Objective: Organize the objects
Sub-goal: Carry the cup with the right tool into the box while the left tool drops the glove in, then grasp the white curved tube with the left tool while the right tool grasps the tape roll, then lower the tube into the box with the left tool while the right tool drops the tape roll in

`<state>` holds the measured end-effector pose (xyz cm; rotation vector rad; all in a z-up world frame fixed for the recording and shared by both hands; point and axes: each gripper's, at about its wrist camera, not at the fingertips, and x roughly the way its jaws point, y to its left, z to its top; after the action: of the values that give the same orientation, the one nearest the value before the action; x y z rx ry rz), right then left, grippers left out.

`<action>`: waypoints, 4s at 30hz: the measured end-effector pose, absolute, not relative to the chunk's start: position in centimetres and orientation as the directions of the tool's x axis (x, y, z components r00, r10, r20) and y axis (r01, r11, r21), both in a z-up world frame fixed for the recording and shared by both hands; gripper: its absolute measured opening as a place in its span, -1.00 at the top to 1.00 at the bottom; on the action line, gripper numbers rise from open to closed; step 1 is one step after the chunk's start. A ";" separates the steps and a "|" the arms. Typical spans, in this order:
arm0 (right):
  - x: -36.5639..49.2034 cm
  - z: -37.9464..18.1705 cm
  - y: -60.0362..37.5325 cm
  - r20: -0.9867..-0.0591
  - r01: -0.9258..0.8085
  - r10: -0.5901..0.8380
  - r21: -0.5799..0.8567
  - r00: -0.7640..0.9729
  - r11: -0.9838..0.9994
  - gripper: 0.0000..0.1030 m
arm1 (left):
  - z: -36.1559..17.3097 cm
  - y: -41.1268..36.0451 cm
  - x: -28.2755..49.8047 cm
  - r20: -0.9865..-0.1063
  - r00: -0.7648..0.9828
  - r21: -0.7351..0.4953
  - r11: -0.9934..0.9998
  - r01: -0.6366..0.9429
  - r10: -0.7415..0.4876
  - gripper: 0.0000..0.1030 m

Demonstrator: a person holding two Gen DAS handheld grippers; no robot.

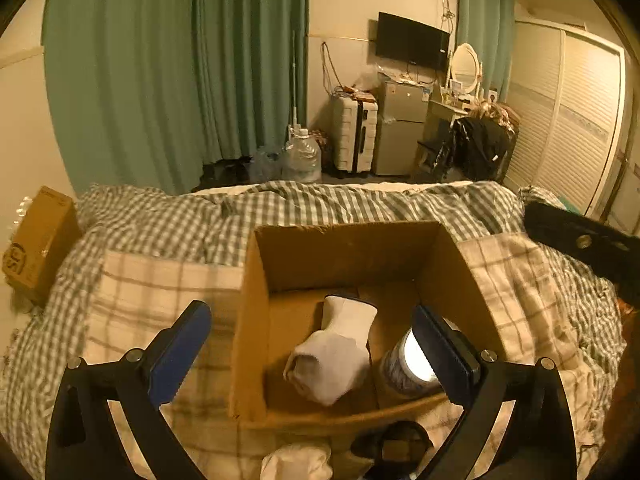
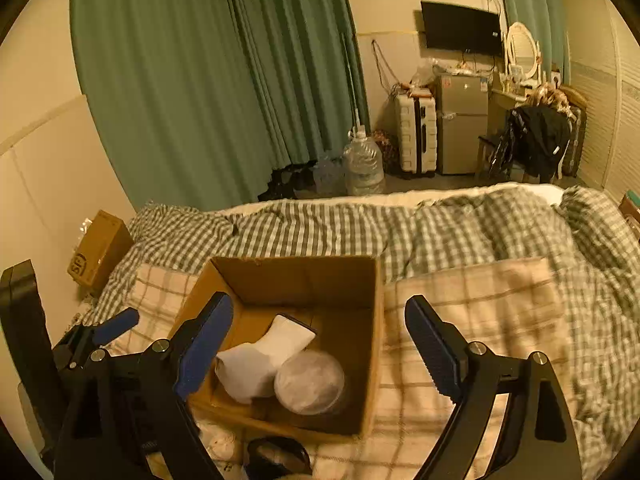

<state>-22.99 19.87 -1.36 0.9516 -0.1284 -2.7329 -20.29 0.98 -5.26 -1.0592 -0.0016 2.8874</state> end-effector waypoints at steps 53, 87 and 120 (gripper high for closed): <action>-11.6 -18.0 14.8 -0.906 0.322 -0.011 -0.139 -0.423 -0.936 0.06 | -19.1 -2.7 -8.6 -0.911 -0.390 -0.135 -0.991 -0.017 0.131 0.58; -10.4 -12.2 18.7 -0.824 0.250 -0.140 -0.002 -0.550 -0.968 0.41 | -20.4 -3.1 -9.8 -0.944 -0.292 -0.162 -0.987 0.003 0.155 0.07; -14.2 4.2 17.4 -0.592 0.303 -0.204 -0.071 -0.780 -0.950 0.43 | -0.2 0.6 -15.3 -0.701 -0.685 -0.107 -0.979 -0.173 0.198 0.72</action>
<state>-14.21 17.36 4.22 0.8787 0.2359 -2.7232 -15.29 0.56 -0.22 -1.1344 -0.0479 2.7113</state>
